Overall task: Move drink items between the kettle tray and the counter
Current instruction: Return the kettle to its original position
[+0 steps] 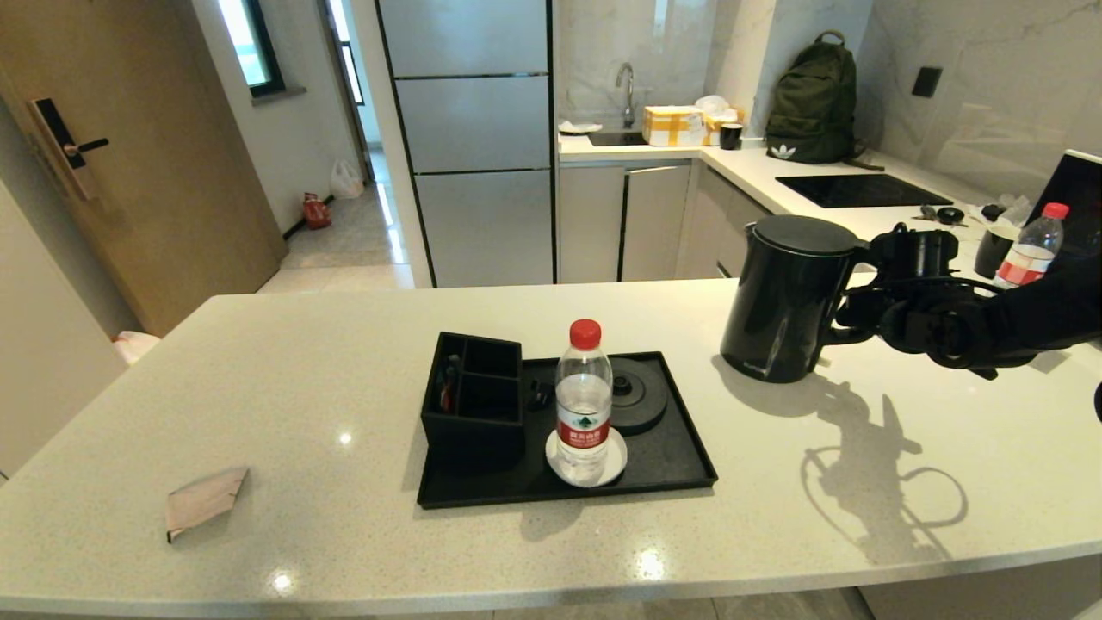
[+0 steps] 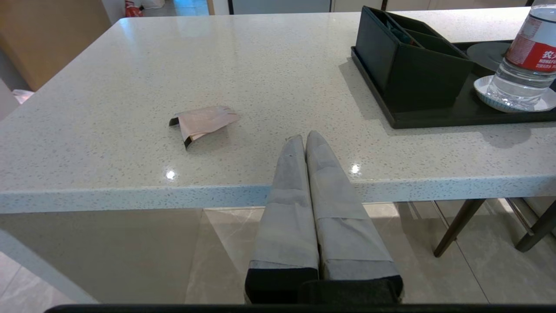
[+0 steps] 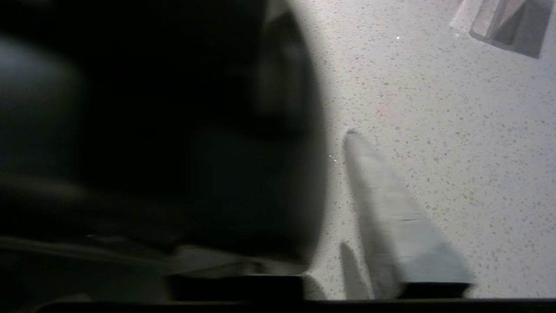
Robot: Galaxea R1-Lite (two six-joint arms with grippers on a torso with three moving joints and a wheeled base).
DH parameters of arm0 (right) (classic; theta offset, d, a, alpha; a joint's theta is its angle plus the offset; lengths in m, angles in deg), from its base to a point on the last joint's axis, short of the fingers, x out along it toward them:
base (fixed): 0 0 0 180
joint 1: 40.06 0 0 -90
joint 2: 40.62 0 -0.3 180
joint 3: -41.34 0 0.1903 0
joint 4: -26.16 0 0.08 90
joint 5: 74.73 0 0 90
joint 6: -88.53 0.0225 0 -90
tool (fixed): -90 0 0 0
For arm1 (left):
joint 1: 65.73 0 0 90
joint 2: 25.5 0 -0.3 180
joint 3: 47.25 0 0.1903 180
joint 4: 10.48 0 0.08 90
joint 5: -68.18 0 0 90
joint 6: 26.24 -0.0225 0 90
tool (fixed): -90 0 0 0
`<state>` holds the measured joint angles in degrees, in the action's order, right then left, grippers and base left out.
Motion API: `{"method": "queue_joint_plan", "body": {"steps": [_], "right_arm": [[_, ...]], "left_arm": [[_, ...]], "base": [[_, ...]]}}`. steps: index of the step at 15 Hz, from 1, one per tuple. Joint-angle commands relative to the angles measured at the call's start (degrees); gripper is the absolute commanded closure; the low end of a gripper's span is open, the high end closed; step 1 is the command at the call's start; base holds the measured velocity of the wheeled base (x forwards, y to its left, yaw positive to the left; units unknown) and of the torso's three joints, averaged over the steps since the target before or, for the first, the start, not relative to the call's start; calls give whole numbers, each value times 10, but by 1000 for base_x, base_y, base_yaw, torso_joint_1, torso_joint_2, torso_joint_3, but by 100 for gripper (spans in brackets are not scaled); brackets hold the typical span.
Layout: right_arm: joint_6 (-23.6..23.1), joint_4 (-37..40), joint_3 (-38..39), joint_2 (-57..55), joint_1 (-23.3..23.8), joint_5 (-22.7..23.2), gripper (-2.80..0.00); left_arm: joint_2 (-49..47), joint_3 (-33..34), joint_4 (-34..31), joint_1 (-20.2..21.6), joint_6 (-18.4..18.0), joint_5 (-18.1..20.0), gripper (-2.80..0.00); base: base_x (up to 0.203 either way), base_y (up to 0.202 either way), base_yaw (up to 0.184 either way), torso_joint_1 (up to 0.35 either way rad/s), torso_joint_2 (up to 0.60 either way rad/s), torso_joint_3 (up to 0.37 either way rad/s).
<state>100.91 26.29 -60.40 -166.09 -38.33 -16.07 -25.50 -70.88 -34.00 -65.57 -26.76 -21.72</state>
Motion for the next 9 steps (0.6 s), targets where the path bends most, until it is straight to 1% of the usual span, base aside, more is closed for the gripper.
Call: {"method": "queue_joint_plan", "body": {"steps": [1, 6, 9], "right_arm": [[1, -2, 13, 8, 0, 4, 0], [1, -11, 28, 17, -1, 8, 0], [3, -11, 47, 79, -14, 20, 0]], "left_arm": [[-1, 0, 0, 0, 0, 0, 0], [-1, 0, 0, 0, 0, 0, 0], [-1, 0, 0, 0, 0, 0, 0]], "base": [[0, 0, 0, 0, 0, 0], [0, 0, 0, 0, 0, 0], [0, 0, 0, 0, 0, 0]]}}
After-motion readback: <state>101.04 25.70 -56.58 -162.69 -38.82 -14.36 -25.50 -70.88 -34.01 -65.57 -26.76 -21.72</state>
